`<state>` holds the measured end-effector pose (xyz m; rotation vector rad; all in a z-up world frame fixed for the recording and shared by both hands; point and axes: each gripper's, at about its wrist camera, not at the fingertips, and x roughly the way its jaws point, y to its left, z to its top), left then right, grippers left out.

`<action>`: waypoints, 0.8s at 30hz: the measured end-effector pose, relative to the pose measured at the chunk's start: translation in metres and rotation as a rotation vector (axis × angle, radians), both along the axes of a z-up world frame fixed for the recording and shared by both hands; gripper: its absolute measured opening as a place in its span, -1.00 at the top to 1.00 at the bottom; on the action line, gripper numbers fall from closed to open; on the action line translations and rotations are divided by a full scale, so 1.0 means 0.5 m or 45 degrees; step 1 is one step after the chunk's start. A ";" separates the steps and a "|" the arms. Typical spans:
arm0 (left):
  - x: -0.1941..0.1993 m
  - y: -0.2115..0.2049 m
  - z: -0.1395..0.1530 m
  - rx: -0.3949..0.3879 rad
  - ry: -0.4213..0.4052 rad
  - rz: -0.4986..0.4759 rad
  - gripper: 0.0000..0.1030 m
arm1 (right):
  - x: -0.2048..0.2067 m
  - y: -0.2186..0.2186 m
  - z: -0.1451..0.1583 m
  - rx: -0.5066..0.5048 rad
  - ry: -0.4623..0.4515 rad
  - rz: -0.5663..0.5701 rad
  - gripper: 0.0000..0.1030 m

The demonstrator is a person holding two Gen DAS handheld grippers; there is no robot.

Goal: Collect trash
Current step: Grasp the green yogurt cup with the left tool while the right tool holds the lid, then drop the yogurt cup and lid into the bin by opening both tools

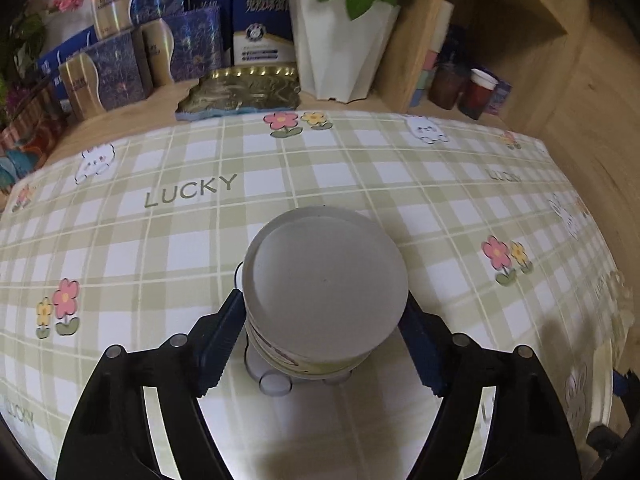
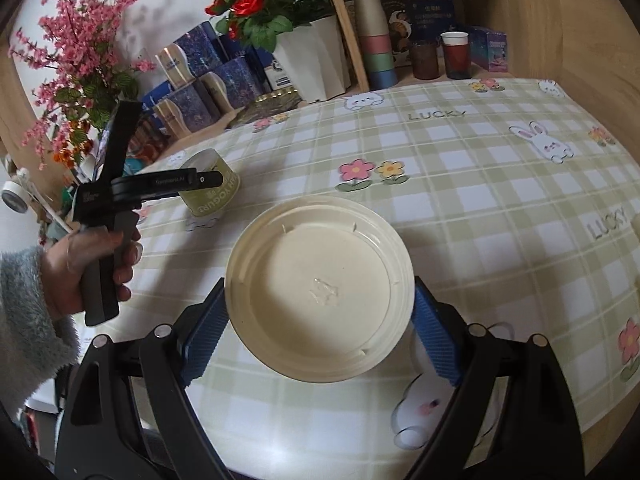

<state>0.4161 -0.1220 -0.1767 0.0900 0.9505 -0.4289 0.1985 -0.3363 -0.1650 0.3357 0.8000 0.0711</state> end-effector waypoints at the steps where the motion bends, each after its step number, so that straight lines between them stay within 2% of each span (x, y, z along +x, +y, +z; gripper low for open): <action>1: -0.018 0.009 0.010 -0.012 -0.005 -0.011 -0.43 | -0.006 0.009 0.003 0.008 -0.004 0.006 -0.66; 5: -0.099 0.047 0.043 -0.069 -0.025 -0.028 -0.44 | -0.030 0.044 0.019 0.020 -0.025 0.037 -0.66; 12: -0.306 0.142 0.081 -0.210 -0.010 0.006 -0.44 | -0.103 0.099 0.052 -0.027 -0.067 0.086 -0.66; 19: -0.505 0.181 0.116 -0.226 -0.061 -0.056 -0.44 | -0.182 0.128 0.074 -0.063 -0.095 0.104 -0.66; 24: -0.605 0.208 0.105 -0.252 -0.024 -0.061 -0.44 | -0.232 0.139 0.081 -0.035 -0.106 0.106 -0.66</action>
